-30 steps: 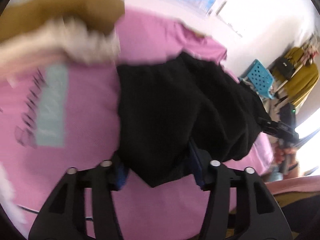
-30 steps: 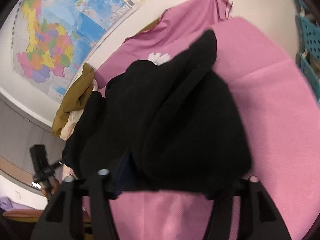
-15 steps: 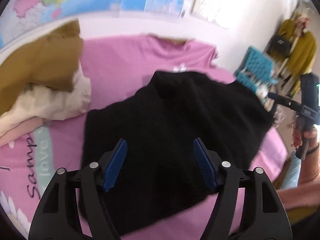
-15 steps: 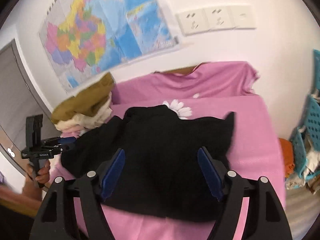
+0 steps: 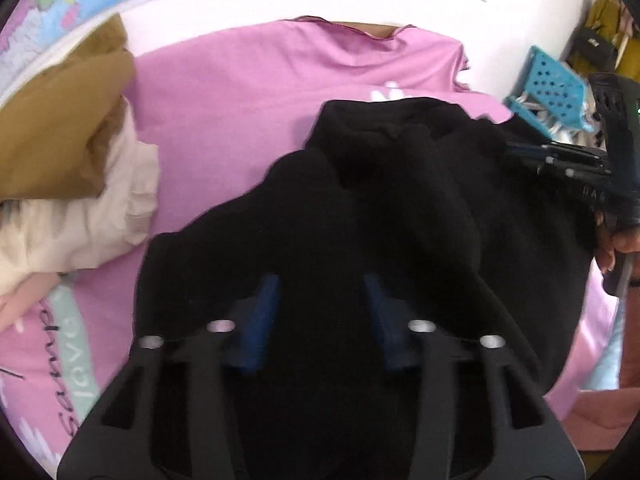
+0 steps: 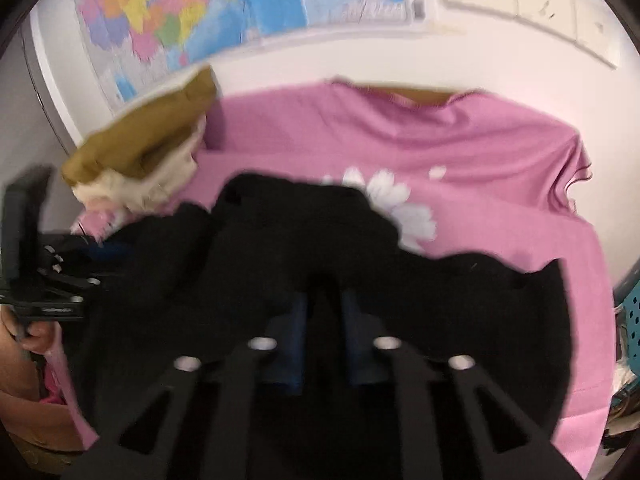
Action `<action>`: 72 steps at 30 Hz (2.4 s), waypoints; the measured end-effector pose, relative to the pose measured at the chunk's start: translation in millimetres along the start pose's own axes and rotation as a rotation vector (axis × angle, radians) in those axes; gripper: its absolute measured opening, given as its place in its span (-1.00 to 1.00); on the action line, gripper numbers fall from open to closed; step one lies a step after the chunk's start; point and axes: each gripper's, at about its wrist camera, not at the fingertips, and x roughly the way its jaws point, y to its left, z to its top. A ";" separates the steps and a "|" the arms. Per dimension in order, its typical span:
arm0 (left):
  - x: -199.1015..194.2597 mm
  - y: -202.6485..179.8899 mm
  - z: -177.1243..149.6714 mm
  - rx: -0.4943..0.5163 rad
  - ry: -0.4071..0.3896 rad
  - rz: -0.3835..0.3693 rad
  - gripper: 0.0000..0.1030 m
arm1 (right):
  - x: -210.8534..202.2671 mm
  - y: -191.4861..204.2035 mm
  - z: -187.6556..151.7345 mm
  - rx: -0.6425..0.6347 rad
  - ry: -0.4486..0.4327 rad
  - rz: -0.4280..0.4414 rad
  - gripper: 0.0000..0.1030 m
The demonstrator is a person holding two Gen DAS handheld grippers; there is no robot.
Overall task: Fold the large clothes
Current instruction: 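Open both grippers and press the folded coat flat on the blanket, then press both open grippers down on the black coat to flatten it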
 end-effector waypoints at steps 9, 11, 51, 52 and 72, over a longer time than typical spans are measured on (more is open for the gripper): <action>-45.5 1.6 28.5 -0.011 -0.211 0.119 -0.51 | -23.7 -28.6 20.2 0.135 -0.146 -0.027 -0.80; -30.1 5.6 30.8 -0.015 -0.165 0.133 -0.51 | 2.2 -31.7 20.2 0.143 -0.064 -0.063 -0.75; 26.7 39.3 1.9 -0.155 -0.066 0.025 0.09 | -24.4 -49.0 -5.1 0.168 -0.114 0.026 -0.02; 28.7 37.6 2.0 -0.149 -0.066 0.032 0.11 | -19.0 -55.2 -5.6 0.181 -0.096 0.019 0.07; -51.1 23.1 -53.5 -0.130 -0.205 0.057 0.43 | -65.3 -33.4 -49.8 0.150 -0.129 0.028 0.17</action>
